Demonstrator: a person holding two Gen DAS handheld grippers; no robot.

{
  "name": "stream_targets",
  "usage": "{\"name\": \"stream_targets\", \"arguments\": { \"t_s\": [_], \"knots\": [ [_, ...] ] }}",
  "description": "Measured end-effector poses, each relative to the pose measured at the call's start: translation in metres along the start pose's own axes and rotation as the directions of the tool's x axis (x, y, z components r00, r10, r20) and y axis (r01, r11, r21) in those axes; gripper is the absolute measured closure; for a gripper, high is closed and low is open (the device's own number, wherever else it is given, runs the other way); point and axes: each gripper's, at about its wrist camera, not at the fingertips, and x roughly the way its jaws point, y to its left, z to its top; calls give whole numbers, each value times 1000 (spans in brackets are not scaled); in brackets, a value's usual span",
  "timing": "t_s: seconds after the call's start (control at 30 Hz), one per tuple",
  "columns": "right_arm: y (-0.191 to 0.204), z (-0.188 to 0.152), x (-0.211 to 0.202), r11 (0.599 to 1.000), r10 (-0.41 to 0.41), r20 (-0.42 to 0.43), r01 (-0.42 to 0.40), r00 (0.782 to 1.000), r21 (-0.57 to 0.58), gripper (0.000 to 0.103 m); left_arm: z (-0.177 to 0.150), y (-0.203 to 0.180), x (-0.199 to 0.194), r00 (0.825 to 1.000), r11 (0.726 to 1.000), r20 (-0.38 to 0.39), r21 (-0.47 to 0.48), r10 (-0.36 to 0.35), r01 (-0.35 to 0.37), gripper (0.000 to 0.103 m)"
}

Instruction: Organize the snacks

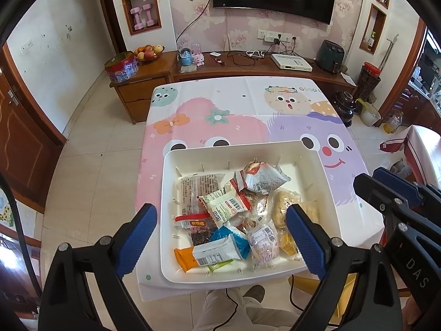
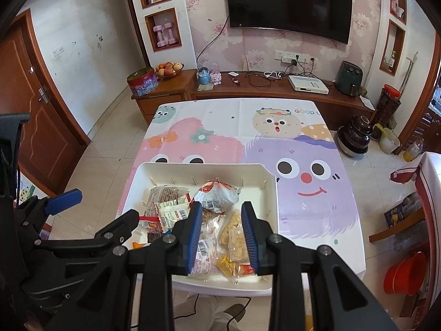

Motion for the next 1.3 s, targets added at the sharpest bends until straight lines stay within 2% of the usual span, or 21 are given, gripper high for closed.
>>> {"name": "stream_targets", "arguments": {
  "t_s": [1.3],
  "knots": [
    [1,6,4,1000,0,-4,0,1000,-3,73,6,2,4,1000,1000,-4,-2,3,-3,9]
  ]
}}
